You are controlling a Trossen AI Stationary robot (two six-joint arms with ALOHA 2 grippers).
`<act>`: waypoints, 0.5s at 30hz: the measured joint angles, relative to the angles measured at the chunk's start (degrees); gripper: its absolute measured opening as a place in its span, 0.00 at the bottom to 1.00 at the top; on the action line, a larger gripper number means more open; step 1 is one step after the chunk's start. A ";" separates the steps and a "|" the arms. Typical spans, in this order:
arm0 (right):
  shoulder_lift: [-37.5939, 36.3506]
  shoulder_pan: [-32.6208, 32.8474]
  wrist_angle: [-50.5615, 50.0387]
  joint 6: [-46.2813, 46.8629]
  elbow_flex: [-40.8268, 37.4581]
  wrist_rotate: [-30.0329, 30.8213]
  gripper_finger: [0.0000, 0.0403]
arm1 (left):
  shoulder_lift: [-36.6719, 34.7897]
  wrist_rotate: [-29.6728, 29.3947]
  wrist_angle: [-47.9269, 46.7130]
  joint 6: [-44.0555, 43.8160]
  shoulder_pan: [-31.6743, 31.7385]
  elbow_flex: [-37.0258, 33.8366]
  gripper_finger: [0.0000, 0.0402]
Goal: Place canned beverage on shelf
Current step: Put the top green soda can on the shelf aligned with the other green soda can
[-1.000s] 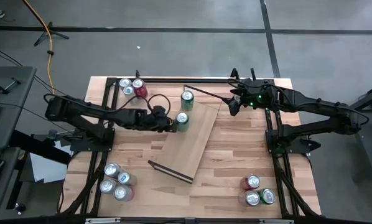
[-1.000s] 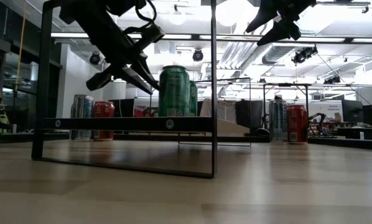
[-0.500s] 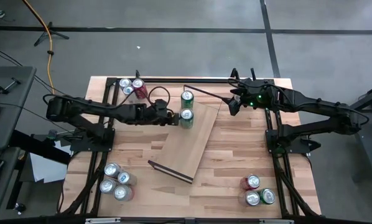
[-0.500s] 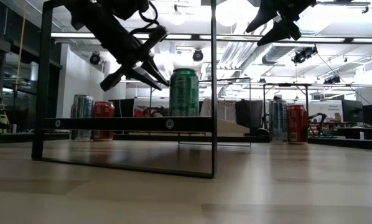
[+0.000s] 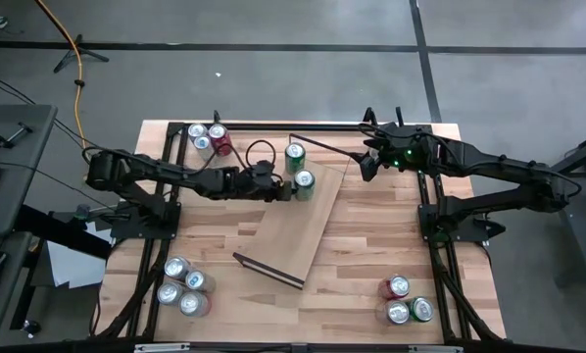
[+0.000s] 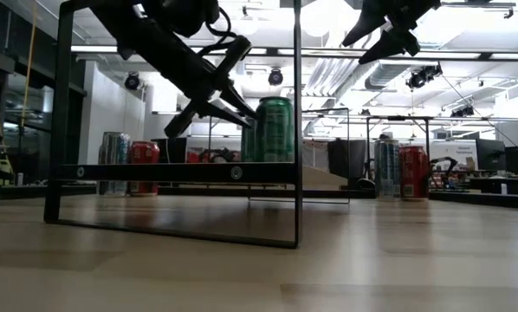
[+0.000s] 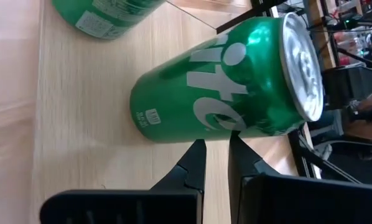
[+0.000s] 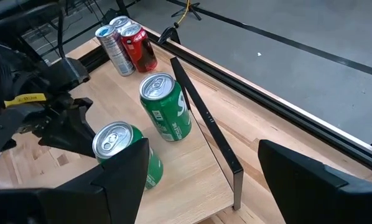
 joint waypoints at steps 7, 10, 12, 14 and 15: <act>0.00 -0.02 0.02 -0.11 0.00 0.04 0.71 | 1.26 0.19 2.47 -0.04 0.66 0.00 0.00; 0.00 0.00 0.02 0.50 0.00 0.06 0.71 | 1.41 0.10 3.44 -0.01 1.33 0.02 0.00; 0.00 0.00 0.02 0.91 0.00 0.12 0.71 | 1.48 -0.14 3.30 0.44 2.06 0.02 0.00; 0.00 0.00 0.03 0.92 0.00 0.19 0.71 | 1.46 -0.12 3.40 0.51 2.80 0.02 0.00; 0.00 0.00 0.04 0.94 0.00 0.19 0.71 | 1.46 -0.11 3.38 0.55 3.11 0.02 0.00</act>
